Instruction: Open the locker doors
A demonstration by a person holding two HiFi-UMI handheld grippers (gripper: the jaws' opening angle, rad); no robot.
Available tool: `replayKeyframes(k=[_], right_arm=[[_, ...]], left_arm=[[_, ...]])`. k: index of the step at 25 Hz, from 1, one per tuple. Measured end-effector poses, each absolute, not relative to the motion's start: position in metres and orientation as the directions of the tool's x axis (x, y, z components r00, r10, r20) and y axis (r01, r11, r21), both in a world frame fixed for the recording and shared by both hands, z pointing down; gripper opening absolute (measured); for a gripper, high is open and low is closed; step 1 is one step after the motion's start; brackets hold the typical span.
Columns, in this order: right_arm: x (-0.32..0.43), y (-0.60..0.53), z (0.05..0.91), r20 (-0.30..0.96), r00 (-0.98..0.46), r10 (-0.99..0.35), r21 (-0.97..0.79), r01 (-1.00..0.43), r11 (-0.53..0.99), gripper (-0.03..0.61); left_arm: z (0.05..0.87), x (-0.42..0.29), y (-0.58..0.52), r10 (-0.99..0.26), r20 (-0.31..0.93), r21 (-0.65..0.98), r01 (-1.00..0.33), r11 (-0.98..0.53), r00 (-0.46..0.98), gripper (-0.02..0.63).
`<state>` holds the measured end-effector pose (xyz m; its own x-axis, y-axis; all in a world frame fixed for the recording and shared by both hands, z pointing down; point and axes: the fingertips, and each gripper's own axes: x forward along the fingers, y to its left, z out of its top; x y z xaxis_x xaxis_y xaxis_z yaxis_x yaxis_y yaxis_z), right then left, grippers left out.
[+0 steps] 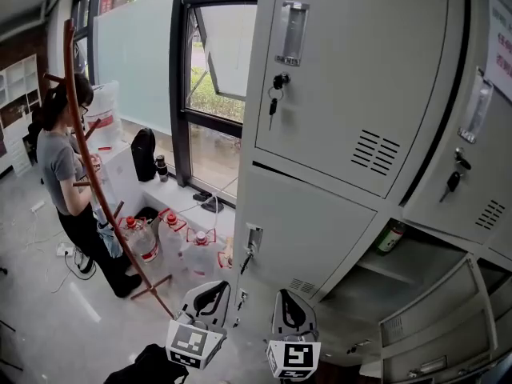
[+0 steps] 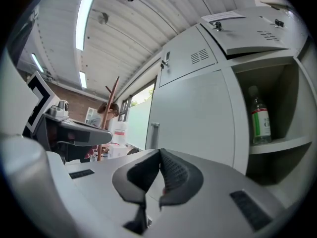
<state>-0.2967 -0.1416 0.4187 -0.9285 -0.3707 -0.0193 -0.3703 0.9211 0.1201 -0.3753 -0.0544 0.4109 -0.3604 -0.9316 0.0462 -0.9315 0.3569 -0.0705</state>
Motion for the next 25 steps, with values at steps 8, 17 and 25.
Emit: replayKeyframes(k=[8,17,25], right_arm=[[-0.356,-0.142,0.424,-0.012,-0.949,-0.315,0.118,-0.314,0.942,0.017],[-0.408,-0.149,0.427,-0.025,-0.964,-0.266,0.097,-0.267,0.959,0.063],[-0.445,-0.147,0.429,-0.024,-0.973,-0.231,0.12,-0.232,0.965,0.164]], left_arm=[[0.423,-0.429,-0.049,-0.906,0.064,-0.053,-0.908,0.416,-0.419,0.023],[0.441,-0.47,-0.053,-0.891,0.094,-0.036,-0.896,0.443,-0.445,0.025],[0.457,-0.492,-0.049,-0.88,0.119,-0.017,-0.887,0.461,-0.459,0.025]])
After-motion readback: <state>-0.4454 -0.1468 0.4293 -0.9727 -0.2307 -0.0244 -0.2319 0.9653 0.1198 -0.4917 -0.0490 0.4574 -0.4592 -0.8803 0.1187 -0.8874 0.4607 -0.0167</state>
